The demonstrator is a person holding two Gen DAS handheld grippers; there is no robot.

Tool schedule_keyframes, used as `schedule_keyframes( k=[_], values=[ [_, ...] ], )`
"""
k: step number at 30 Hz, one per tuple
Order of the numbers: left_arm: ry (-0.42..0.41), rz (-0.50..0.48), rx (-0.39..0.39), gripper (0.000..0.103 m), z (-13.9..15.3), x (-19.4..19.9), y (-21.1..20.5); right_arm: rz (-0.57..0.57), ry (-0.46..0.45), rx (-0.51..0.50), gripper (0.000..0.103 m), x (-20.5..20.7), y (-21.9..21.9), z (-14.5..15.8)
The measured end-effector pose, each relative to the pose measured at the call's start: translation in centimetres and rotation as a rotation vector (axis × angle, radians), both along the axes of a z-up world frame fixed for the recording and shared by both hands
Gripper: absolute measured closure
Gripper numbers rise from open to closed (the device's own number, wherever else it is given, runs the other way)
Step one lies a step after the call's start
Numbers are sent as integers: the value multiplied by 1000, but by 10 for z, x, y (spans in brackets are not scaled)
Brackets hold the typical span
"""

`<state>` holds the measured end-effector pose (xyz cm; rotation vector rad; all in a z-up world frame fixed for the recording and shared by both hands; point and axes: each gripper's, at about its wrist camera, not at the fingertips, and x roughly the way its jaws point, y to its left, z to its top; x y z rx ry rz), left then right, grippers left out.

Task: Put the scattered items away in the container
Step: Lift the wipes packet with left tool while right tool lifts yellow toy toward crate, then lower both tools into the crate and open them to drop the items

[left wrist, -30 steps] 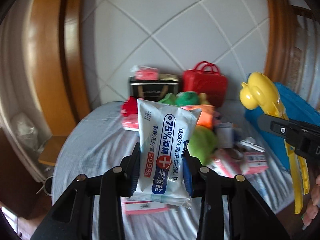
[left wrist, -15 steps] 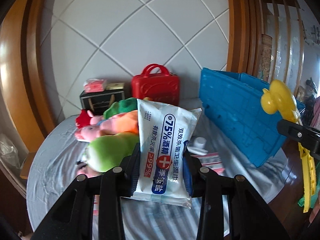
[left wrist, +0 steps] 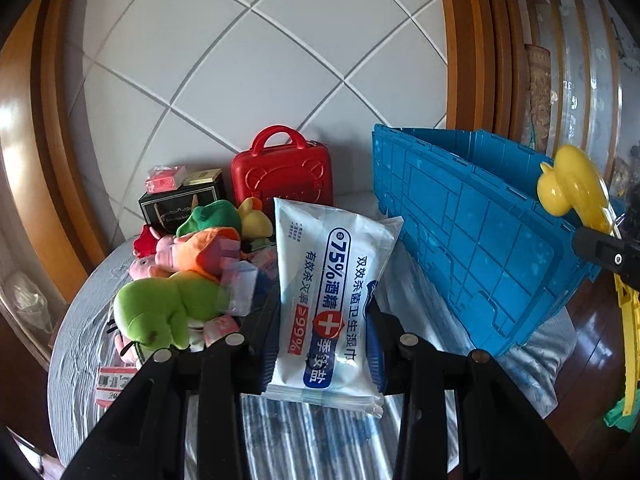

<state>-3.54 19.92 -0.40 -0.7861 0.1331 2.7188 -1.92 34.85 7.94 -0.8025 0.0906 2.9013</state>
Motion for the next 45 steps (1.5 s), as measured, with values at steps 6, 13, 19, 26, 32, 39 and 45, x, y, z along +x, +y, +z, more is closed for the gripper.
schedule_keyframes(
  k=[6, 13, 19, 26, 32, 39, 45],
  values=[
    [-4, -34, 38, 67, 0, -24, 13, -3, 5, 9, 70, -15, 17, 7],
    [13, -60, 73, 67, 2, -58, 25, -10, 29, 28, 70, -42, 35, 22],
    [12, -66, 79, 67, 7, -78, 48, -6, 44, 37, 70, -63, 60, 37],
    [44, -37, 95, 67, 34, -86, 102, 58, 100, 100, 70, -88, 105, 77],
    [41, -100, 195, 67, 88, -94, 187, 128, 135, 177, 70, -116, 181, 130],
    [-265, -119, 277, 67, 136, -148, 299, 130, 52, 226, 70, -165, 278, 159],
    [-580, -52, 68, 67, 67, -230, 394, 88, -242, 213, 70, -249, 347, 101]
  ],
)
